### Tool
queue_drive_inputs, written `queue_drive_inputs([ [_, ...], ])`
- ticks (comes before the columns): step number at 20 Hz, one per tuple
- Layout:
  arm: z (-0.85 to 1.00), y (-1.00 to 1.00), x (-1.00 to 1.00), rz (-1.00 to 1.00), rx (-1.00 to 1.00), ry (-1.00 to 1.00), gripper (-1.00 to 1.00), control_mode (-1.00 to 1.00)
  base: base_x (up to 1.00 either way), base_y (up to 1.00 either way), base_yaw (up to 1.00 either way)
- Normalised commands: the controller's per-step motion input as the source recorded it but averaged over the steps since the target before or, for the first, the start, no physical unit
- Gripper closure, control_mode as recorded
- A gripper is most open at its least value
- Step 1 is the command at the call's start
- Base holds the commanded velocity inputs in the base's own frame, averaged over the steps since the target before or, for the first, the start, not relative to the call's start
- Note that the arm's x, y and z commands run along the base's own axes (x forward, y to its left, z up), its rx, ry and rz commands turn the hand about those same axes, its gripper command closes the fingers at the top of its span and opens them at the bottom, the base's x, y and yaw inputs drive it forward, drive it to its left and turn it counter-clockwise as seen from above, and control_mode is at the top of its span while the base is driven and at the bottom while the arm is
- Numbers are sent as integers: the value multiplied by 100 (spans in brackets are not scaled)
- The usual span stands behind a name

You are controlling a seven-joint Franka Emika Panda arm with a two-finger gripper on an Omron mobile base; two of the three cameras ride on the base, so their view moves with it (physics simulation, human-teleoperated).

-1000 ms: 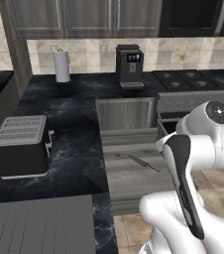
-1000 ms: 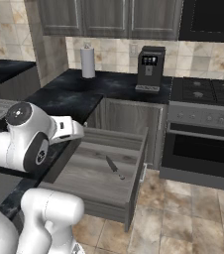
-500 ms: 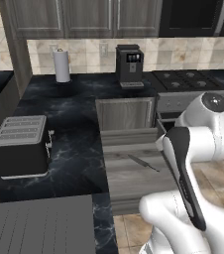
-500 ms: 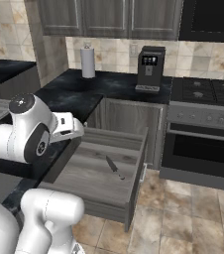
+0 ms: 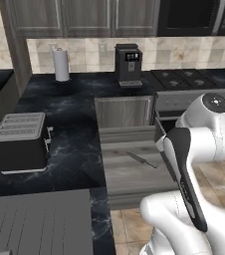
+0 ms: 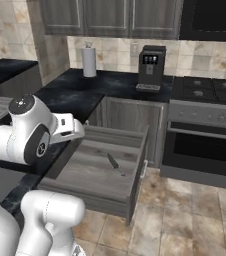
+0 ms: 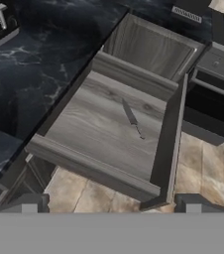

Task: Pick up the metallic utensils from the counter and place them in the open drawer. Make sure not to pick up any wooden utensils.

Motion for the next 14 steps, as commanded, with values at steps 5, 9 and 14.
queue_drive_inputs([
  [5, 0, 0, 0, 0, 0, 0, -100, 100, -20, -31, 0],
  [9, 0, 0, 0, 0, 0, 0, -100, 100, 0, -33, 0],
  [14, 0, 0, 0, 0, 0, 0, -100, 100, -18, -11, 0],
])
